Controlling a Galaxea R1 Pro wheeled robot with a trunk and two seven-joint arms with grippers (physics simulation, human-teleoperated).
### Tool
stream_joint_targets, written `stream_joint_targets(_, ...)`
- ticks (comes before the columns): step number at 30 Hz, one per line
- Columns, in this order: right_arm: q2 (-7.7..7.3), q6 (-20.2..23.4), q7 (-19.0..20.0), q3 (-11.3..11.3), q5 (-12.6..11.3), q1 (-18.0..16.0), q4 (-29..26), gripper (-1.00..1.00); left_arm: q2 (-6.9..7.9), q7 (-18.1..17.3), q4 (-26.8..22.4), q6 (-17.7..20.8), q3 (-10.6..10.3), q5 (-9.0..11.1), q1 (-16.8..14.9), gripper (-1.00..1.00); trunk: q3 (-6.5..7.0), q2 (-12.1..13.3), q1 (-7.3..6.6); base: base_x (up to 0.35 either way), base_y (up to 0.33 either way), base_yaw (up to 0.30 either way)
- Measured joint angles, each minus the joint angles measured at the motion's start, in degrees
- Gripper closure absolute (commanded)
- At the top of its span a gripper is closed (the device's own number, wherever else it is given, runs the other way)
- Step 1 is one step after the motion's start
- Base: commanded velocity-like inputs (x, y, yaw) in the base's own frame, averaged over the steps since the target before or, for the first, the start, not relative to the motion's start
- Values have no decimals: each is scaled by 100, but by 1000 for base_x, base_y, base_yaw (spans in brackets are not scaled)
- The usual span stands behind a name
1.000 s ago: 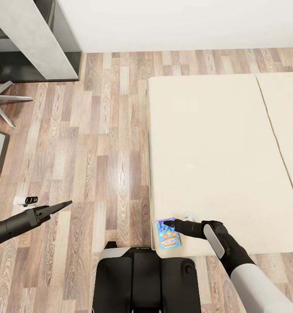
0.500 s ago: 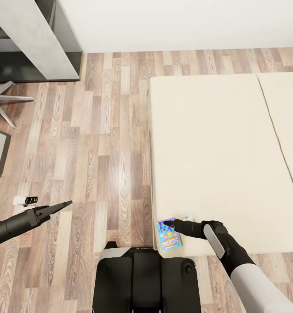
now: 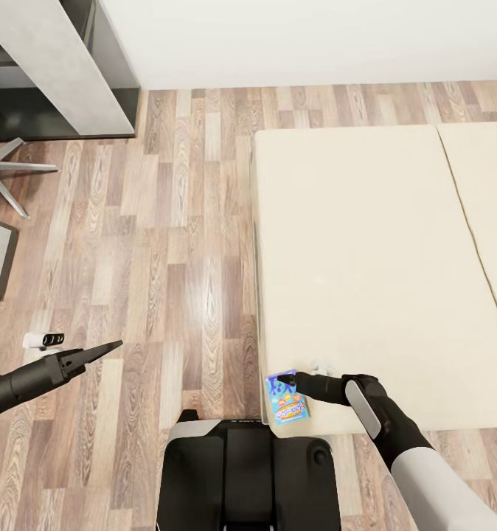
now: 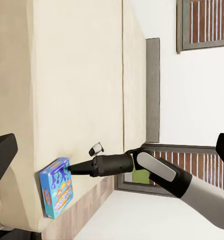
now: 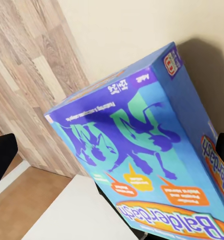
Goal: Put all the toys in the child's room - the three board games (two on the bed and one on the table), the two jigsaw puzzles on the table, and the tennis ball on the table - inside the toy box on the table in the child's room.
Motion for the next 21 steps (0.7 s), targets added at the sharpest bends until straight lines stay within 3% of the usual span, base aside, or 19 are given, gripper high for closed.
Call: stream_joint_targets(21, 0, 17, -9, 0, -1, -6, 0, -100, 0, 0, 1, 0, 0, 0, 1, -100, 0, 0, 0, 0, 0, 0)
